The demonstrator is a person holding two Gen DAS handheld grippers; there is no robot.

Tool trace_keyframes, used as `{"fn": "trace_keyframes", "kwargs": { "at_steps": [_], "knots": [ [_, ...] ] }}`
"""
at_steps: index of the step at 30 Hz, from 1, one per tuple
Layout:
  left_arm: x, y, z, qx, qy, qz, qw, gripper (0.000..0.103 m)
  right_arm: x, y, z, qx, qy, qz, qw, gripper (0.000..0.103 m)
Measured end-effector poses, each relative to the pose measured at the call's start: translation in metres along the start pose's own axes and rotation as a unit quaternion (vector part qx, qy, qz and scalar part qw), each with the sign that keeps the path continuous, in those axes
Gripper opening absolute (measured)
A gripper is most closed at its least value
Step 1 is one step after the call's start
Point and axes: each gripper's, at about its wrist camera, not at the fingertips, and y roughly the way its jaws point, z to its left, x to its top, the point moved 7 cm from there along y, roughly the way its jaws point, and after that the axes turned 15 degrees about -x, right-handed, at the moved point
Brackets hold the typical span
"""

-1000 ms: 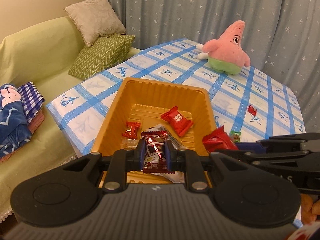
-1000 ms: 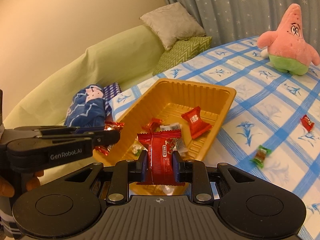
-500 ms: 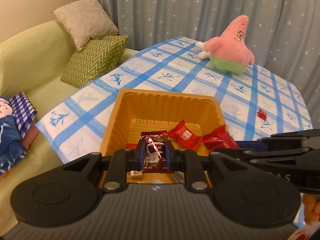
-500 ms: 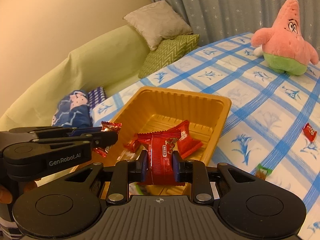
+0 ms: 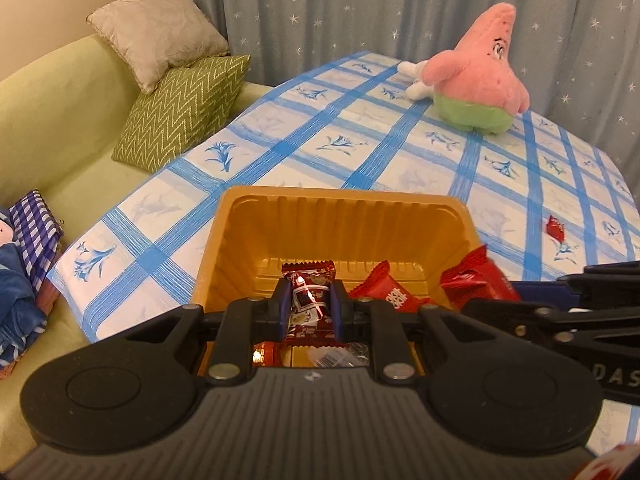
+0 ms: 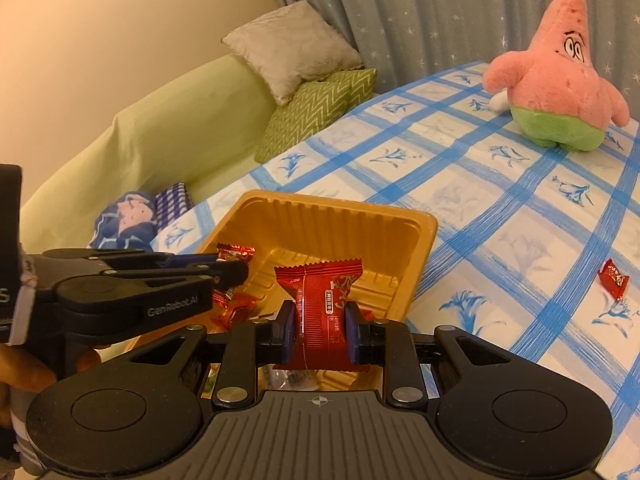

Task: Organize snacks
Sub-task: 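Carry both held candies over the orange tray with both tools, then open both grippers to drop the candies into the orange tray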

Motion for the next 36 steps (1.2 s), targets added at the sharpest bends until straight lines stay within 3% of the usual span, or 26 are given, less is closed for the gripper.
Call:
{"fn": "trace_keyframes", "kwargs": {
  "at_steps": [9, 27, 36],
  "knots": [
    [-0.004, 0.006, 0.012, -0.001, -0.028, 0.003, 0.9996, 0.022, 0.004, 0.005, -0.003, 0.002, 0.001, 0.002, 1.000, 0.026],
    [-0.041, -0.042, 0.006, -0.021, -0.065, 0.007, 0.9976, 0.030, -0.005, 0.007, 0.014, 0.027, -0.008, 0.015, 0.999, 0.026],
    [-0.047, -0.050, 0.001, -0.020, -0.071, 0.007, 0.9972, 0.034, -0.009, 0.011, 0.018, 0.019, -0.005, 0.014, 1.000, 0.026]
  ]
}}
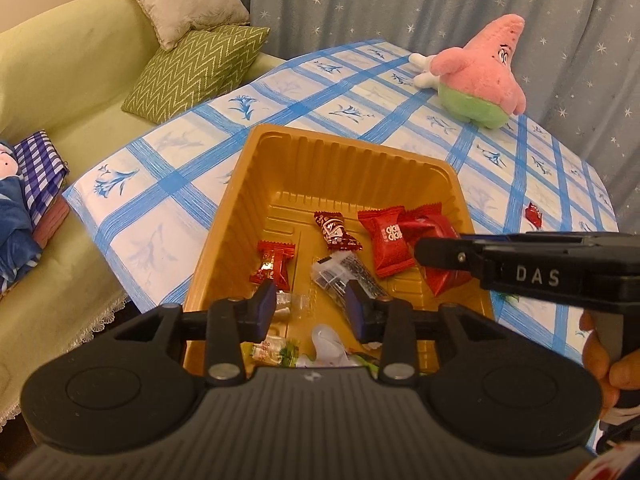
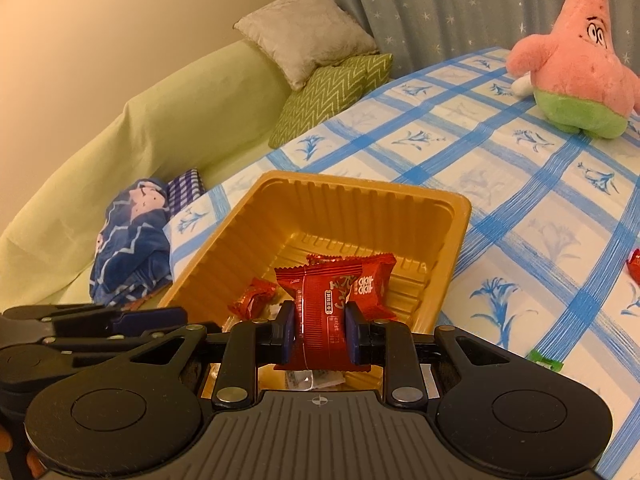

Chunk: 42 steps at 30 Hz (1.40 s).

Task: Organize snacks
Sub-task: 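Open both grippers to drop the candies into the orange tray, then move both tools back toward the green-wrapped and small red candies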

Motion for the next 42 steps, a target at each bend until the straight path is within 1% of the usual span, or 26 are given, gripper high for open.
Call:
{"fn": "trace_keyframes", "kwargs": {
  "at_steps": [2, 3, 5, 7, 8, 9, 12, 14, 15, 19, 21, 24, 30, 42],
  "knots": [
    [-0.001, -0.001, -0.001, 0.001, 0.001, -0.001, 1.0000, 0.035, 0.003, -0.002, -0.001, 0.001, 0.007, -0.009, 1.000, 0.026],
    [-0.001, -0.002, -0.001, 0.000, 0.001, -0.001, 1.0000, 0.037, 0.004, -0.002, -0.002, 0.003, 0.012, -0.010, 1.000, 0.027],
    [-0.002, -0.004, -0.003, 0.001, 0.003, -0.002, 1.0000, 0.038, 0.006, -0.003, -0.003, 0.006, 0.025, -0.008, 1.000, 0.028],
    [-0.002, -0.005, -0.005, 0.003, 0.005, -0.003, 1.0000, 0.038, 0.006, -0.004, -0.006, 0.008, 0.035, -0.005, 0.999, 0.035],
    [-0.003, -0.006, -0.006, 0.003, 0.005, -0.004, 1.0000, 0.039, 0.005, -0.006, -0.007, 0.009, 0.037, -0.004, 0.999, 0.045],
    [-0.003, -0.007, -0.006, 0.003, 0.005, -0.005, 1.0000, 0.041, 0.005, -0.008, -0.007, 0.007, 0.036, -0.006, 0.999, 0.052],
    [-0.005, -0.011, -0.008, 0.003, 0.003, -0.008, 1.0000, 0.046, 0.001, -0.016, -0.007, 0.003, 0.029, -0.013, 0.999, 0.058],
    [-0.007, -0.014, -0.010, 0.004, 0.004, -0.009, 0.9999, 0.047, -0.002, -0.021, -0.007, 0.002, 0.025, -0.012, 1.000, 0.059],
    [-0.008, -0.016, -0.011, 0.004, 0.005, -0.010, 0.9999, 0.051, -0.004, -0.023, -0.008, 0.002, 0.024, -0.012, 1.000, 0.060],
    [-0.014, -0.024, -0.015, 0.005, 0.007, -0.012, 0.9999, 0.055, -0.011, -0.033, -0.012, 0.000, 0.029, -0.011, 1.000, 0.065],
    [-0.017, -0.029, -0.018, 0.005, 0.007, -0.013, 0.9999, 0.060, -0.015, -0.038, -0.013, -0.001, 0.031, -0.009, 0.999, 0.070],
    [-0.023, -0.035, -0.023, 0.003, 0.007, -0.016, 0.9999, 0.062, -0.022, -0.048, -0.016, -0.006, 0.031, -0.009, 0.999, 0.074],
    [-0.037, -0.046, -0.037, -0.003, 0.010, -0.014, 0.9999, 0.064, -0.038, -0.066, -0.027, -0.012, 0.044, -0.003, 0.999, 0.078],
    [-0.068, -0.057, -0.075, -0.015, 0.015, 0.002, 0.9998, 0.064, -0.075, -0.098, -0.052, -0.024, 0.047, 0.010, 0.999, 0.079]
  ]
}}
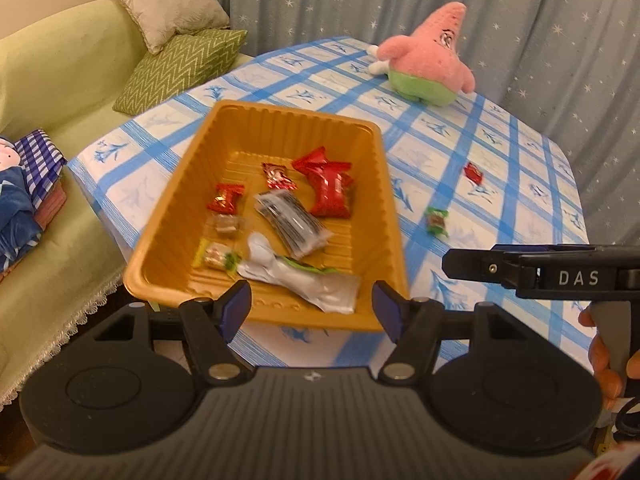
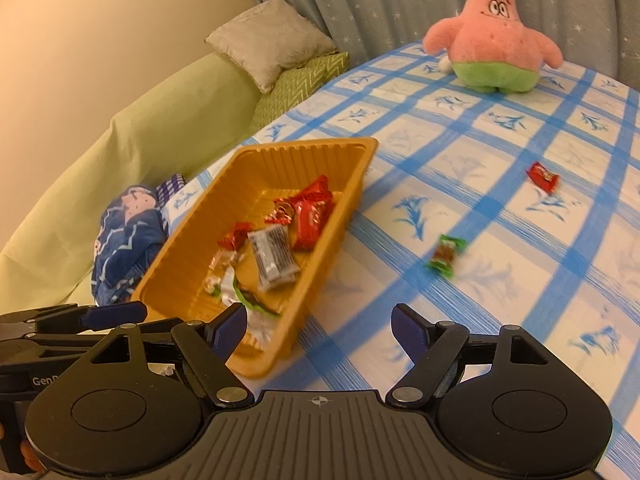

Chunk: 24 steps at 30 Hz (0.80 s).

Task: Organize snacks
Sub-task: 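Move both tools back toward the green-wrapped and small red candies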

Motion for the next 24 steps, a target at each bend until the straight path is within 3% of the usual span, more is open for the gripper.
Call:
{"fn": "trace_keyframes", "kwargs": {
  "at_steps": [24],
  "knots": [
    [-0.035, 0.040, -0.106, -0.006, 0.010, 0.045, 0.9989, 0.064, -0.045, -0.031, -0.103, -0.021, 0.018, 0.032, 0.999, 0.079]
  ]
}}
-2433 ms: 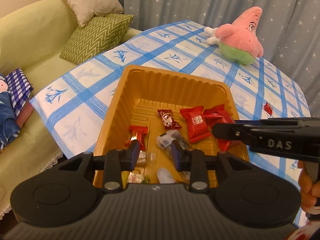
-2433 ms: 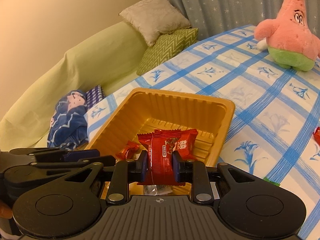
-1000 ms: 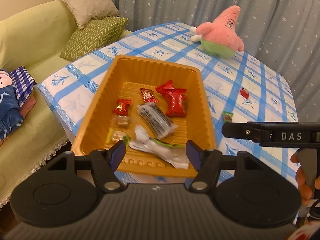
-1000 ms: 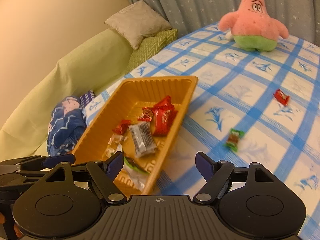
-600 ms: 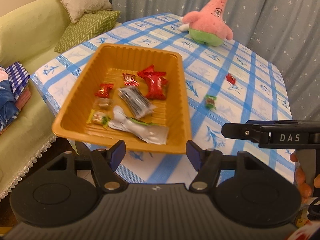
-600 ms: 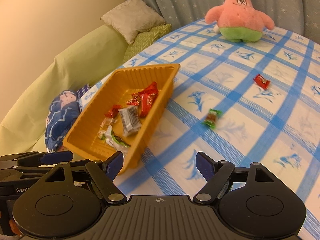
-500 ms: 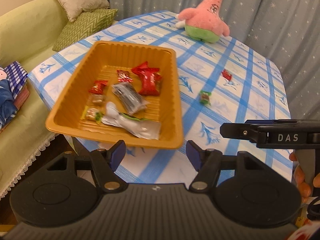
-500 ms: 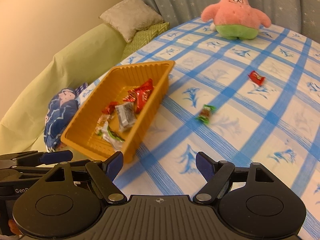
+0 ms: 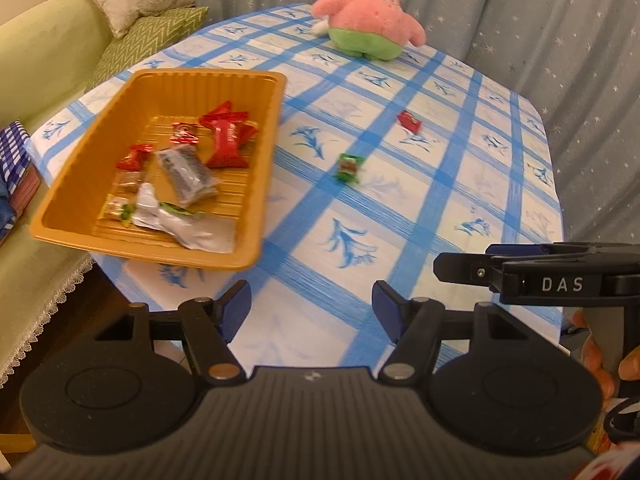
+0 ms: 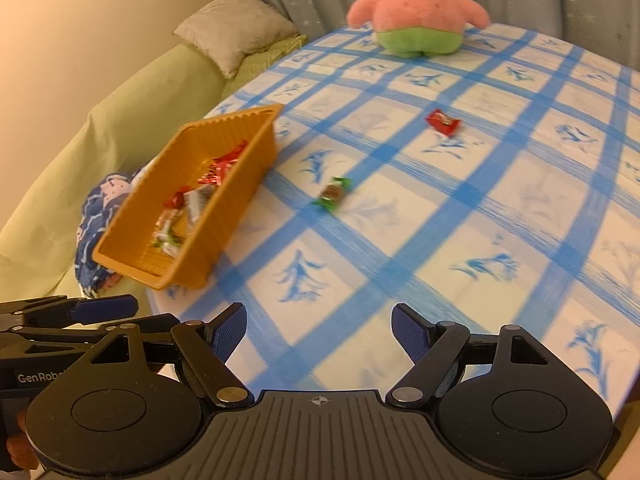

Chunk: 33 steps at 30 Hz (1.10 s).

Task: Organize snacks
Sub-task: 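Move both tools back toward the green-wrapped and small red candies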

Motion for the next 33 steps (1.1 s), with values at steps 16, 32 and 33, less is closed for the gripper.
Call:
{"fn": "trace_keyframes", "kwargs": {
  "at_steps": [16, 32, 33],
  "knots": [
    [0.017, 0.062, -0.043, 0.005, 0.027, 0.000, 0.9996, 0.064, 0.000, 0.003, -0.086, -0.051, 0.032, -0.001, 0.998, 0.079],
    [0.070, 0.126, -0.032, 0.044, 0.080, -0.026, 0.9955, 0.056, 0.029, 0.032, -0.129, -0.078, 0.043, -0.008, 0.996, 0.079],
    [0.073, 0.131, -0.030, 0.046, 0.079, -0.026, 0.9954, 0.053, 0.031, 0.034, -0.130, -0.078, 0.042, -0.009, 0.996, 0.079]
  ]
}}
